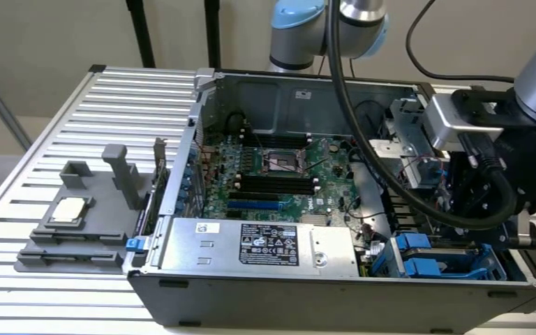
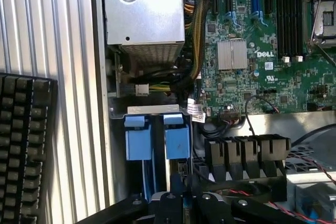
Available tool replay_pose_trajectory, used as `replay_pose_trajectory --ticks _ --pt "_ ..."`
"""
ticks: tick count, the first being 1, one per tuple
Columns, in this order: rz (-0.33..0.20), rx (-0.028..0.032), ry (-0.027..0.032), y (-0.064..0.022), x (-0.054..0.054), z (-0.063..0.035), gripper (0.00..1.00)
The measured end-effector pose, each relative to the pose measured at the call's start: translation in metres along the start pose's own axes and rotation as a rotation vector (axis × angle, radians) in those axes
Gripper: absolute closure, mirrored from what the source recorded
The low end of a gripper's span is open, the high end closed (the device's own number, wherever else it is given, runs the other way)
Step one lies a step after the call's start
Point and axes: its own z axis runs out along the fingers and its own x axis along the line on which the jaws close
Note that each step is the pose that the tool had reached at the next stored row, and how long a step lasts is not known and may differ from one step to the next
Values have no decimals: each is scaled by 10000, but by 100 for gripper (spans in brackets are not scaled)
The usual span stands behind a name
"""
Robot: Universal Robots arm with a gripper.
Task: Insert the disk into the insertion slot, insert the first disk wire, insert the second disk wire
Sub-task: 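Insert the second disk wire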
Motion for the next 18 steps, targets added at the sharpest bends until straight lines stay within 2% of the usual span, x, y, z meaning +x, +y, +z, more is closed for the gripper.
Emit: replay_pose_trajectory --ticks 3,5,7,10,12,18 --pt "-3 38 -75 6 4 43 84" --pt "-5 89 -132 9 6 66 84" --pt "-14 140 -227 9 6 77 84" --pt "-26 163 -352 10 7 82 84" --pt "-33 164 -376 10 12 85 84" --pt "-66 161 -381 9 31 97 84"
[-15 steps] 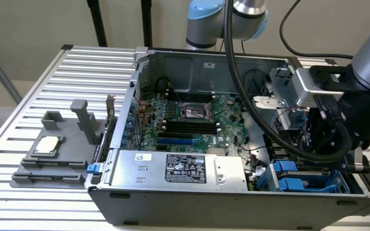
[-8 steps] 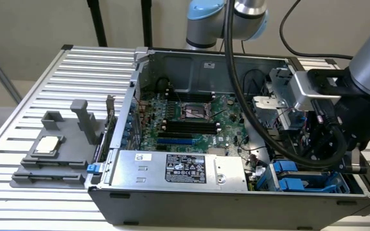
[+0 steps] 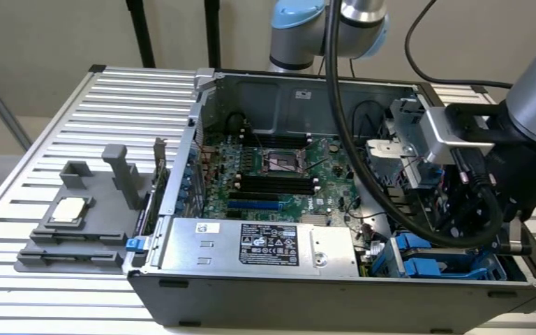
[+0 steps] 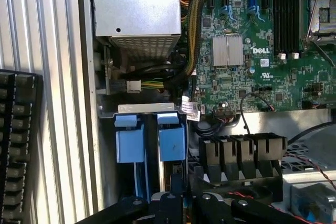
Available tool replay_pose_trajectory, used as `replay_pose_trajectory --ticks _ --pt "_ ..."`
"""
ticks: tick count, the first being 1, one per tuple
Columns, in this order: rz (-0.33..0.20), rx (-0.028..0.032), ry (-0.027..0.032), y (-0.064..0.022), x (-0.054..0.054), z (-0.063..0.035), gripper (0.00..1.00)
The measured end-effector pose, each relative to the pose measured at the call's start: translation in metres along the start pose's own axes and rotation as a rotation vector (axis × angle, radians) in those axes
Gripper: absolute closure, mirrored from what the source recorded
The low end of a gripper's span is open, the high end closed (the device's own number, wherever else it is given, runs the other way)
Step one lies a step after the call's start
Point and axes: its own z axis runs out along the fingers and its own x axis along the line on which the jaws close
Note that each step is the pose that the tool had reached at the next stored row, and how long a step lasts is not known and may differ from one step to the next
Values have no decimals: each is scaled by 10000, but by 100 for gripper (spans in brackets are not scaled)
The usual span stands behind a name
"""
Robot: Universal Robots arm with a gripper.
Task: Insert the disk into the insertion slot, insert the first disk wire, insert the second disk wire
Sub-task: 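Insert the second disk wire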
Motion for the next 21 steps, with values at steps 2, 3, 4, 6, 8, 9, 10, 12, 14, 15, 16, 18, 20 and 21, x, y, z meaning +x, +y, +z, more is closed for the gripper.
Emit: replay_pose_trajectory --ticks 2,3,4,6,8,9,10,12,14,15,16,18,20,21 --pt "-16 -1 1 0 4 5 84" --pt "-24 -2 0 0 6 7 84" --pt "-31 -2 0 0 8 9 84" --pt "-43 -3 1 0 11 13 84" --pt "-56 -4 -3 0 13 18 84" --pt "-63 -5 -5 1 14 20 84" --pt "-70 -6 -5 1 15 22 84" --pt "-85 -8 -7 1 17 24 84" --pt "-102 -9 -11 1 19 28 84" --pt "-113 -10 -13 1 19 29 84" --pt "-127 -11 -16 1 19 29 84" --pt "-157 -15 -35 1 20 30 84" --pt "-187 -17 -62 1 20 30 84" --pt "-202 -17 -82 1 19 33 84"
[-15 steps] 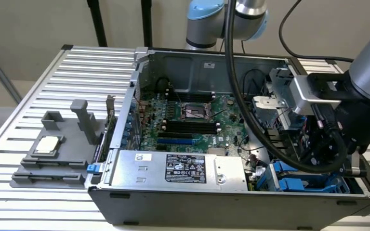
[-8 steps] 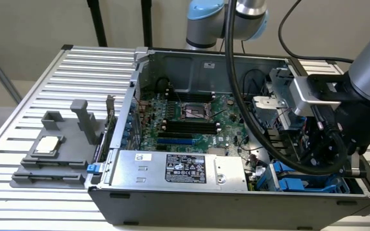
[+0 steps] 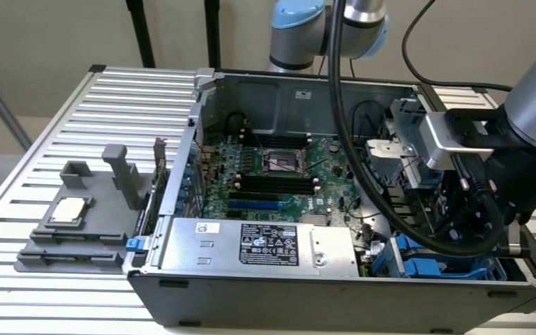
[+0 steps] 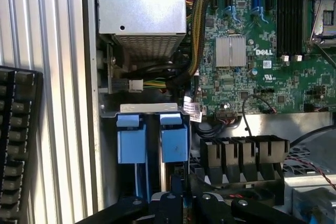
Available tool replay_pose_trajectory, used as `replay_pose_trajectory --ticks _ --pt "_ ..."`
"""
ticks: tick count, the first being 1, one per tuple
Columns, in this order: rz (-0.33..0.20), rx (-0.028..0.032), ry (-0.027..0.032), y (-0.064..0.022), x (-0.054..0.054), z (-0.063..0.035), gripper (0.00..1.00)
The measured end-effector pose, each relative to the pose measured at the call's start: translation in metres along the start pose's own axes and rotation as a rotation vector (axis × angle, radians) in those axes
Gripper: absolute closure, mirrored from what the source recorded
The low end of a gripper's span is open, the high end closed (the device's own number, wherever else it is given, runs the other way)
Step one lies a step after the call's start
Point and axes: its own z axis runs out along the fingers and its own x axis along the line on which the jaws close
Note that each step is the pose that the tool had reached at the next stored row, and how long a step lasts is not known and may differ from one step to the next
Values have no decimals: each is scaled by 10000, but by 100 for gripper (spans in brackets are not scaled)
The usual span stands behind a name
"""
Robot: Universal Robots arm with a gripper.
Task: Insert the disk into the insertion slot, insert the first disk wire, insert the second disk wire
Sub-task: 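Insert the second disk wire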
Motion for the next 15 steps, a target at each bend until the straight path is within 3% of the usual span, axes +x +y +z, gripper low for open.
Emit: replay_pose_trajectory --ticks 7,15 --pt "-78 -9 -44 0 5 0 84" --pt "-161 -17 -54 2 18 36 84"
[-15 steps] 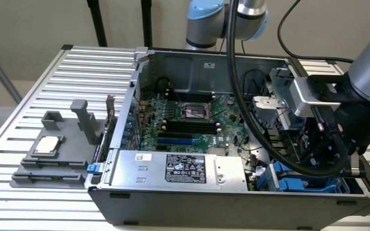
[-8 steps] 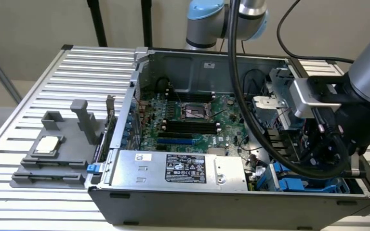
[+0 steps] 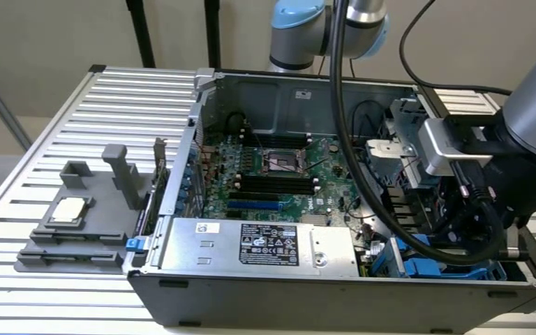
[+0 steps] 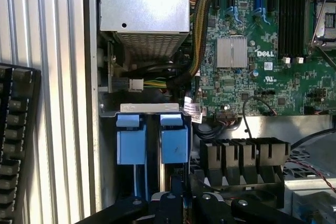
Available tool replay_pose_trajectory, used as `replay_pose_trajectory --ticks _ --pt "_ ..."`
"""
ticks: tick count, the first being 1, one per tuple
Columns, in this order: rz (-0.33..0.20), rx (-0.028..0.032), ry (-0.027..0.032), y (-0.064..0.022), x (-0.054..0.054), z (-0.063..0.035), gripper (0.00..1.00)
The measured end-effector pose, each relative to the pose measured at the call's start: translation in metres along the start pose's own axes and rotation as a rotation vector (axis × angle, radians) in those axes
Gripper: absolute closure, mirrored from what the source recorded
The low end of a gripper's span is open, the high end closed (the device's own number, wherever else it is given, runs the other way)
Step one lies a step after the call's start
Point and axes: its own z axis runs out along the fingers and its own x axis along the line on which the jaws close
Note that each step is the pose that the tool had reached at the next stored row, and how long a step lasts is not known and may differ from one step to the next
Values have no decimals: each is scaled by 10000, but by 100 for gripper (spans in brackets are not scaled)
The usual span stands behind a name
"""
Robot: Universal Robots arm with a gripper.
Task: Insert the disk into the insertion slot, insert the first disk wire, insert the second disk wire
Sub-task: 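Insert the second disk wire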
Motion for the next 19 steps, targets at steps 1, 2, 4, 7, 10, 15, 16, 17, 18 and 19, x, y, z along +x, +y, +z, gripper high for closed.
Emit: replay_pose_trajectory --ticks 1,2,4,7,10,15,16,17,18,19 --pt "-8 -1 0 0 1 2 84" --pt "-15 -1 -1 0 2 4 84" --pt "-22 -3 -3 0 3 5 84" --pt "-24 -2 -5 0 5 0 82" --pt "-25 -3 -4 -4 7 -47 76" --pt "-25 -2 -3 47 16 -120 76" --pt "-25 -2 -4 74 19 -127 76" --pt "-25 -1 -5 103 21 -134 76" --pt "-25 3 -4 129 22 -141 76" --pt "-25 7 -3 148 23 -146 76"
